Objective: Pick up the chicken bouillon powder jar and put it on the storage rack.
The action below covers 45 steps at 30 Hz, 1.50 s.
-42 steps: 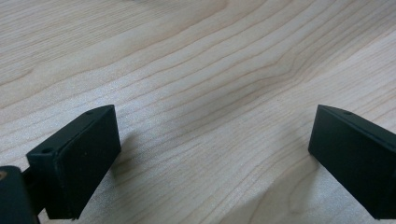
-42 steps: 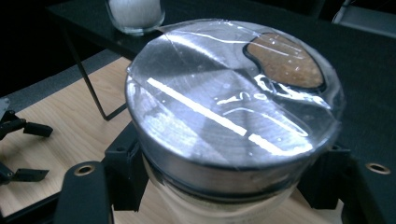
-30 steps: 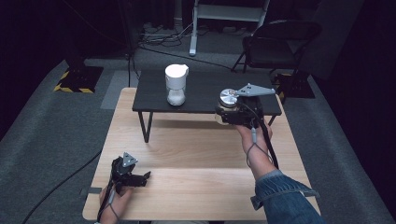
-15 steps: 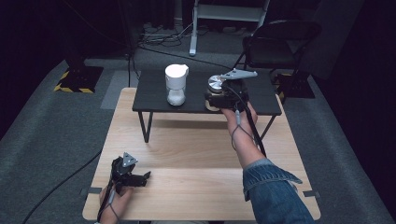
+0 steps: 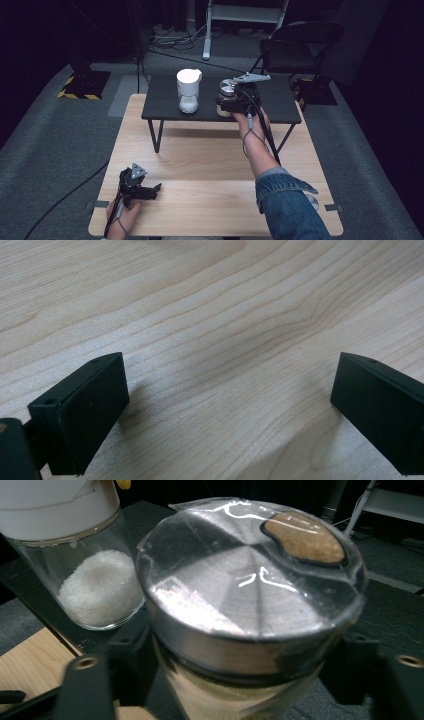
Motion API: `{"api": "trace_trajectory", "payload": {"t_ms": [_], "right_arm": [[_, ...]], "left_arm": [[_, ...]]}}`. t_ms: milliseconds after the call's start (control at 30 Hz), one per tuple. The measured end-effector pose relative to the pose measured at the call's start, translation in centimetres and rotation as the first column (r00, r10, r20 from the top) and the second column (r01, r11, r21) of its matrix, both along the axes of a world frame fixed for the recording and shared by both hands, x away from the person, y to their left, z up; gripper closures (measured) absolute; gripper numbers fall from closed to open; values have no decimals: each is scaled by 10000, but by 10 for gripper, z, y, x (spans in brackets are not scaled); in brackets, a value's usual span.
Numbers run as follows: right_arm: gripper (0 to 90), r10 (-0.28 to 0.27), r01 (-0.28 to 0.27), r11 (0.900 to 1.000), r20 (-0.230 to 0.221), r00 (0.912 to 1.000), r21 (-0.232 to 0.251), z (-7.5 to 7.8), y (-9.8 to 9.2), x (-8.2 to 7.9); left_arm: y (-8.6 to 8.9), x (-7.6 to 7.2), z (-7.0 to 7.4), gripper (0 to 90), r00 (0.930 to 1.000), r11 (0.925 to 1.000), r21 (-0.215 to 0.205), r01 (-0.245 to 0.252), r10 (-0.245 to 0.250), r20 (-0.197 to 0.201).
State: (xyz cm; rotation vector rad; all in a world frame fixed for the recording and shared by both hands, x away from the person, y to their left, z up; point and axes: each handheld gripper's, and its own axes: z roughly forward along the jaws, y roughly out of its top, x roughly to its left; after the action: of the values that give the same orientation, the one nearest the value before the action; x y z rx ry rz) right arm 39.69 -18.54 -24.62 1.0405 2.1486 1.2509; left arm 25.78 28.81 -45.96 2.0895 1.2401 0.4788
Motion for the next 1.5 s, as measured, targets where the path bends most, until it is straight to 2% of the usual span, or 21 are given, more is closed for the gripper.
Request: {"api": "trace_trajectory", "payload": {"t_ms": [67,133,233,400,500,867,933,1267,1500], "right_arm": [[122,-114,116,9998,-165,9998,148,1,-2,-1],[56,-217,220,9992,-102,9997,333,1,-6,-7],[36,-253,248,9987,113,9996,442,1,-14,-19],[19,-252,220,9967,400,9989,787,-3,-36,-41],[16,-169,122,9973,648,9978,724,-5,-49,-55],[14,-286,214,9962,850,9960,848,-15,-103,-103],[14,-265,181,9955,905,9955,932,-20,-114,-108],[15,-759,684,9948,999,9921,758,-44,-162,-138],[15,-1032,960,9922,917,9904,794,-62,-192,-154]], "left_arm": [[0,0,0,20,10000,10000,-17,-6,6,-2],[0,0,0,20,10000,10000,-12,-4,4,-3],[0,0,0,20,10000,10000,1,4,-4,-7],[0,0,0,20,10000,10000,7,11,-11,-14],[0,0,0,20,10000,10000,8,10,-10,-13],[0,0,0,20,10000,10000,3,-5,5,-10],[0,0,0,20,10000,10000,5,-4,4,-13],[0,0,0,20,10000,10000,5,-3,3,-11],[0,0,0,20,10000,10000,13,0,0,-15]]}}
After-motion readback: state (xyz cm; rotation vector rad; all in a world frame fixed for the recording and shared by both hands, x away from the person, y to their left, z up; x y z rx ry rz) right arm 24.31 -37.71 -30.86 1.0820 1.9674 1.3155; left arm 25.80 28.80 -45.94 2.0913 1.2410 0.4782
